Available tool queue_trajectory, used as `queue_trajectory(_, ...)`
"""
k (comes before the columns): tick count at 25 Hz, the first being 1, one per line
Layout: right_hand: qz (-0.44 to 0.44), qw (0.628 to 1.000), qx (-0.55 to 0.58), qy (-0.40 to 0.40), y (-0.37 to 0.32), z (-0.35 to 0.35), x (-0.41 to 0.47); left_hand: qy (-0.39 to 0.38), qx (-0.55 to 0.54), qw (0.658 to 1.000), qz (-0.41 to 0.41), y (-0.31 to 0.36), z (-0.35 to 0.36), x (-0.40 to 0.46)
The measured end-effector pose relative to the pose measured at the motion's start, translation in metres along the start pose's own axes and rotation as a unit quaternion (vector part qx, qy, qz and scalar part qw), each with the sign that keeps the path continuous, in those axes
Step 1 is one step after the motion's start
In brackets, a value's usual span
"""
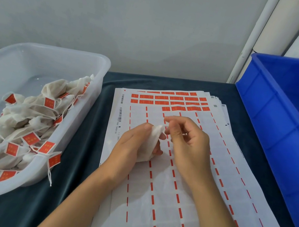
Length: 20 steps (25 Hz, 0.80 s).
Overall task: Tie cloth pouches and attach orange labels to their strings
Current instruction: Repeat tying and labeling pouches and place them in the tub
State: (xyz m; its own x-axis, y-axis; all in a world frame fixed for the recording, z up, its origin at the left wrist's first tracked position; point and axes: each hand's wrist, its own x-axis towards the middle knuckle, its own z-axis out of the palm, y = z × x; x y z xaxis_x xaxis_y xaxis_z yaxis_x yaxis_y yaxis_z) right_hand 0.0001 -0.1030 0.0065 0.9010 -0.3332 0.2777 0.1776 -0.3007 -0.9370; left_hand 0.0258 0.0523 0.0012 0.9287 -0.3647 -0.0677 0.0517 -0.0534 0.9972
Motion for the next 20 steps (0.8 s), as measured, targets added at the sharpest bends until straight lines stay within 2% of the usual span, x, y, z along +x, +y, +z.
queue_trajectory(3, -0.007, 0.999, -0.011, -0.047, 0.0015, 0.0016, -0.0006, 0.01, -0.016, 1.0, 0.011, 0.0005, 0.0001, 0.0024)
queue_trajectory(6, -0.01, 0.999, -0.031, -0.037, 0.0017, 0.002, 0.0001, 0.011, -0.003, 1.0, 0.013, 0.0004, 0.0016, 0.0036)
queue_trajectory(8, -0.001, 0.999, -0.016, -0.035, 0.0016, 0.0012, -0.0002, 0.009, 0.009, 1.0, 0.014, 0.001, 0.0025, 0.0031)
queue_trajectory(12, 0.014, 0.996, 0.018, -0.084, 0.0008, 0.0027, -0.0018, 0.0, 0.004, 1.0, 0.02, 0.0006, 0.0025, 0.0027)
queue_trajectory(16, -0.004, 0.999, -0.022, -0.029, -0.0003, 0.0012, 0.0003, 0.004, -0.002, 1.0, 0.016, 0.0007, 0.0027, 0.0024)
queue_trajectory(20, -0.021, 0.999, -0.025, 0.031, -0.0019, 0.0025, -0.0014, -0.032, 0.025, 0.999, -0.001, 0.0009, 0.0017, -0.001)
